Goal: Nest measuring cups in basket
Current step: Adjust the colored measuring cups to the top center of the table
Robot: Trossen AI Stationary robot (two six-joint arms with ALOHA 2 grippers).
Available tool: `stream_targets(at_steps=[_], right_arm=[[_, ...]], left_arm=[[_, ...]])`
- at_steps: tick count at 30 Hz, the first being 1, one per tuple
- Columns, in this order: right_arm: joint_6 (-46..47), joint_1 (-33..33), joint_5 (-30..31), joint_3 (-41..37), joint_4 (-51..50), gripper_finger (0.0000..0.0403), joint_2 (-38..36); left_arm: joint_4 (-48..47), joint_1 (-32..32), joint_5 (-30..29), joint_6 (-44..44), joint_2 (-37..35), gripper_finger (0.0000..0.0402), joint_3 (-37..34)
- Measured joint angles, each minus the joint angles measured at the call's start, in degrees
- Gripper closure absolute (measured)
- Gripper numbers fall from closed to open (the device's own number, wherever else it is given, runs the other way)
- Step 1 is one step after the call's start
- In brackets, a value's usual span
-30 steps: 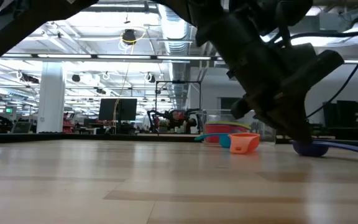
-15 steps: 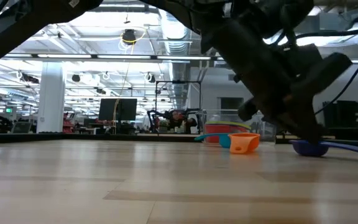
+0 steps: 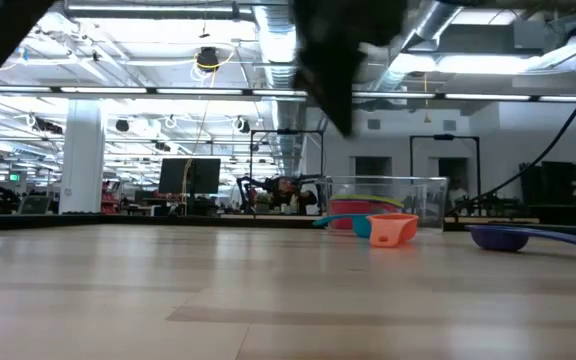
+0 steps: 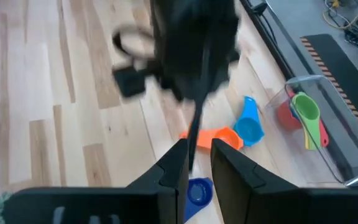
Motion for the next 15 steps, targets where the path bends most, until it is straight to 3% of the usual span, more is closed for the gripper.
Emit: stream_targets(at_steps=[7, 9, 15], right_arm=[[5.5, -5.1, 2.1, -1.5, 0.2, 0.0310, 0.0], [9.0, -7.5, 1.9, -3.1, 0.3, 0.0310, 0.1], [16.3, -14.2, -4.2, -9.4, 0.8, 0.0310, 0.1]], left_arm=[[-23.7, 0.0, -16.1, -3.4, -7.2, 0.0402, -0.7], [-23.3, 0.0, -19.6, -4.3, -9.4, 0.0401, -2.0], [-24.3, 0.4, -22.3, -3.6, -16.5, 0.0401, -9.7]])
